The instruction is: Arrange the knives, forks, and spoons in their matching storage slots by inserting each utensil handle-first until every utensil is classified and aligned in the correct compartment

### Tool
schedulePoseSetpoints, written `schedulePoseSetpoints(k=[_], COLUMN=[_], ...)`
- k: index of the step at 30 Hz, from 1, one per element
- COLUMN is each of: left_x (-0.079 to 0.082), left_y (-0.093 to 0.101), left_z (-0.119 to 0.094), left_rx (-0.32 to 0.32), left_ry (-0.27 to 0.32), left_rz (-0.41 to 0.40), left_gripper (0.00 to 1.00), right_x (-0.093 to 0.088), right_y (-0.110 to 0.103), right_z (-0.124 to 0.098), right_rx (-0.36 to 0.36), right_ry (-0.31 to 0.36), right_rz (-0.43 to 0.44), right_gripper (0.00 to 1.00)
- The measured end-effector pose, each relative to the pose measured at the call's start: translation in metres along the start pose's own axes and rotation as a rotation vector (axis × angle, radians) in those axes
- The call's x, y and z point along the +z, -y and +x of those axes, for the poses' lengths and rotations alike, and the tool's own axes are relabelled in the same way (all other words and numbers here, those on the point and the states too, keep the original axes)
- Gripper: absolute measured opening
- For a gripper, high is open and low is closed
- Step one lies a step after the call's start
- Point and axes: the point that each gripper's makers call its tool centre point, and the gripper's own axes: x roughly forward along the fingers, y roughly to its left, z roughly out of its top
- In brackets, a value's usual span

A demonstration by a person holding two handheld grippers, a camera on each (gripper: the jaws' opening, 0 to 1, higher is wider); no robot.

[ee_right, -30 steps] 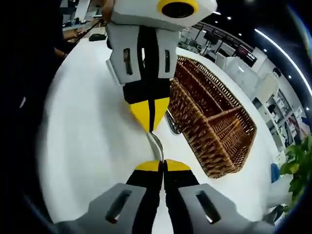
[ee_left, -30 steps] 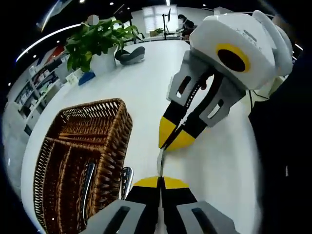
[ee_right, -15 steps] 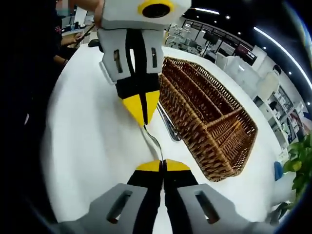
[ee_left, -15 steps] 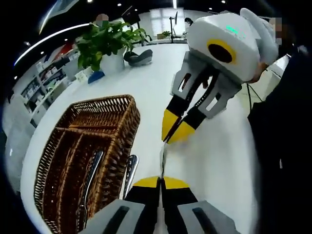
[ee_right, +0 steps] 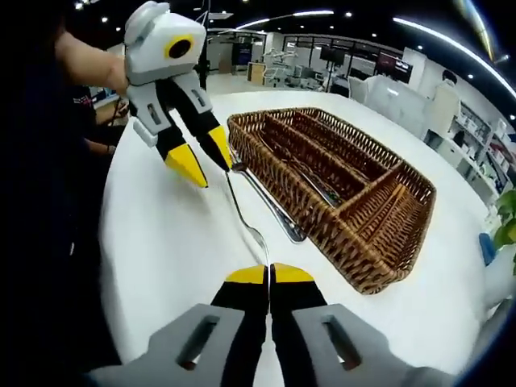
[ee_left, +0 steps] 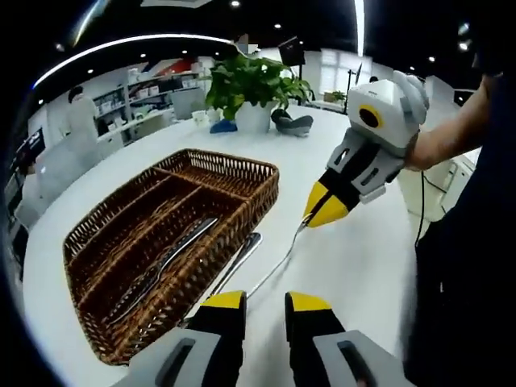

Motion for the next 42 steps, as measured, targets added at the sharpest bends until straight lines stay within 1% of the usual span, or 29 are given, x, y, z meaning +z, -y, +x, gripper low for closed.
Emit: schedulePoseSetpoints(k=[2, 4, 6, 11, 13, 15, 18, 20, 22, 24, 26, 28, 30, 34, 36, 38, 42], left_x=[-0.001, -0.003, -0.004, 0.0, 0.001, 0.001, 0.003, 0.003, 0.004, 0.003, 0.001, 0.0, -0.001, 0.003, 0.006, 0.008, 0.008], left_y=[-0.001, -0.004, -0.006, -0.007, -0.01, -0.013, -0.015, -0.016, -0.016, -0.014, -0.012, -0.011, -0.012, -0.018, -0.019, -0.019, -0.02], left_z=[-0.005, -0.009, -0.013, -0.02, -0.023, -0.026, -0.032, -0.033, -0.036, -0.037, -0.039, -0.04, -0.042, -0.049, -0.051, -0.054, -0.059], left_rx=[0.012, 0.025, 0.04, 0.051, 0.069, 0.081, 0.094, 0.098, 0.106, 0.103, 0.104, 0.107, 0.116, 0.136, 0.131, 0.124, 0.119], left_ry=[0.023, 0.036, 0.046, 0.076, 0.084, 0.1, 0.14, 0.147, 0.162, 0.168, 0.168, 0.169, 0.164, 0.193, 0.203, 0.214, 0.202], left_rz=[-0.025, -0.053, -0.06, -0.066, -0.064, -0.085, -0.118, -0.121, -0.129, -0.135, -0.138, -0.135, -0.133, -0.142, -0.162, -0.16, -0.16], left_gripper=[0.26, 0.27, 0.28, 0.35, 0.37, 0.38, 0.4, 0.43, 0.49, 0.56, 0.61, 0.62, 0.63, 0.7, 0.72, 0.76, 0.83], right_x=[0.003, 0.005, 0.008, 0.015, 0.018, 0.022, 0.028, 0.029, 0.032, 0.036, 0.04, 0.042, 0.044, 0.047, 0.049, 0.053, 0.06], right_y=[-0.002, -0.002, -0.003, -0.001, 0.002, 0.004, 0.007, 0.009, 0.015, 0.019, 0.022, 0.024, 0.026, 0.028, 0.03, 0.035, 0.042], right_z=[-0.001, -0.002, -0.002, -0.003, -0.004, -0.007, -0.011, -0.012, -0.015, -0.017, -0.018, -0.018, -0.018, -0.017, -0.017, -0.017, -0.015], right_rx=[0.009, 0.011, 0.014, 0.015, 0.014, 0.008, 0.011, 0.011, 0.009, 0.012, 0.022, 0.027, 0.034, 0.035, 0.033, 0.029, 0.031], right_ry=[0.008, 0.014, 0.015, 0.009, 0.004, -0.004, -0.007, -0.009, -0.009, -0.008, -0.007, -0.012, -0.011, -0.015, -0.012, -0.001, 0.007], right_rz=[0.019, 0.021, 0.02, -0.013, -0.032, -0.062, -0.072, -0.077, -0.083, -0.089, -0.094, -0.116, -0.12, -0.133, -0.136, -0.126, -0.133], right_gripper=[0.0, 0.0, 0.0, 0.0, 0.0, 0.0, 0.0, 0.0, 0.0, 0.0, 0.0, 0.0, 0.0, 0.0, 0.0, 0.0, 0.0])
